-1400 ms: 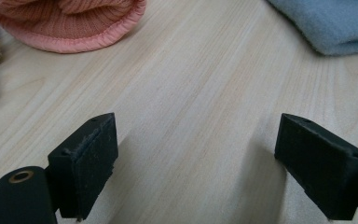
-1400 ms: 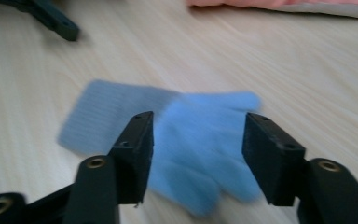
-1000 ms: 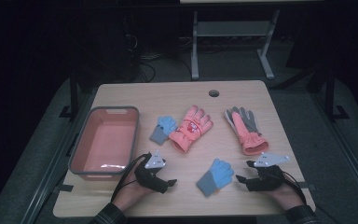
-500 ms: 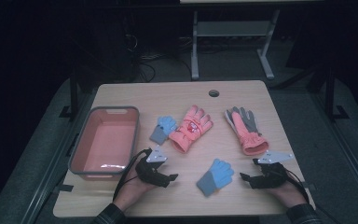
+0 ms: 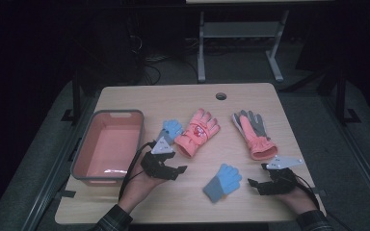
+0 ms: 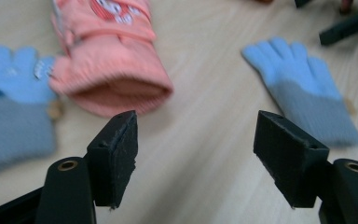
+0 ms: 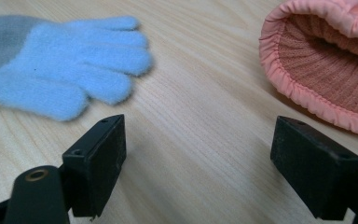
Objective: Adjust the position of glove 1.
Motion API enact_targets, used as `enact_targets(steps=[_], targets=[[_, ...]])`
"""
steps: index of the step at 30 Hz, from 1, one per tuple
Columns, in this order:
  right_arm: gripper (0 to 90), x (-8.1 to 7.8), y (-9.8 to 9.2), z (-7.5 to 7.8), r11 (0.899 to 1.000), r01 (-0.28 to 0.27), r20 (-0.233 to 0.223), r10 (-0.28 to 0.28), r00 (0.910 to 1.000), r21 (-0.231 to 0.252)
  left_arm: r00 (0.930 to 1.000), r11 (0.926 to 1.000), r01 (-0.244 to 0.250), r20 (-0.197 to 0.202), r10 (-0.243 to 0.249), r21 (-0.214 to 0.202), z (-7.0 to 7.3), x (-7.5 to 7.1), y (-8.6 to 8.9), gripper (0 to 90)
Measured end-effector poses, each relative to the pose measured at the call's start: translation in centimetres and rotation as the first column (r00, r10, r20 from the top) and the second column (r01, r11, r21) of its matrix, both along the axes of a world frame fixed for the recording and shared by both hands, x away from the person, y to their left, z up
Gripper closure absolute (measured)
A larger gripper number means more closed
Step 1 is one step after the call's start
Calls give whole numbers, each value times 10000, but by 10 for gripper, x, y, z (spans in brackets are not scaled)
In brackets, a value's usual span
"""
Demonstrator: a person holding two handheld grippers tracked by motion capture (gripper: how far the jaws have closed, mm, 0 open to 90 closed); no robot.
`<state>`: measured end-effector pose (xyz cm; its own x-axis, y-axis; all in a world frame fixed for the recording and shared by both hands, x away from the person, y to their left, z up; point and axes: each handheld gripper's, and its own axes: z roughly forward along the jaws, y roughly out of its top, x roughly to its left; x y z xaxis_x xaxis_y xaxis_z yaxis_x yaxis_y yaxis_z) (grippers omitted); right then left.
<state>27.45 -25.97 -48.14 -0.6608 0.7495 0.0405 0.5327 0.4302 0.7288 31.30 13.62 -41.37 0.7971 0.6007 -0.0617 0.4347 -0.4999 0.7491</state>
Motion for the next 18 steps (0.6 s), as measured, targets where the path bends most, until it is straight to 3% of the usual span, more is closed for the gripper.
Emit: enact_targets(steps=[6, 9, 18], targets=[[179, 0, 0, 0, 10000, -11, 1, 11, 10000, -9, 9982, 9982, -599, -5, 599, -34, 11, 19, -4, 344], [179, 0, 0, 0, 10000, -6, -6, 6, 10000, -7, 9969, 9968, -781, -12, 782, 172, 14, 29, -8, 356], [178, 0, -1, 0, 10000, 48, -25, -48, 10000, -6, 9868, 9863, -1618, 160, 1613, 333, 26, 66, -17, 421]])
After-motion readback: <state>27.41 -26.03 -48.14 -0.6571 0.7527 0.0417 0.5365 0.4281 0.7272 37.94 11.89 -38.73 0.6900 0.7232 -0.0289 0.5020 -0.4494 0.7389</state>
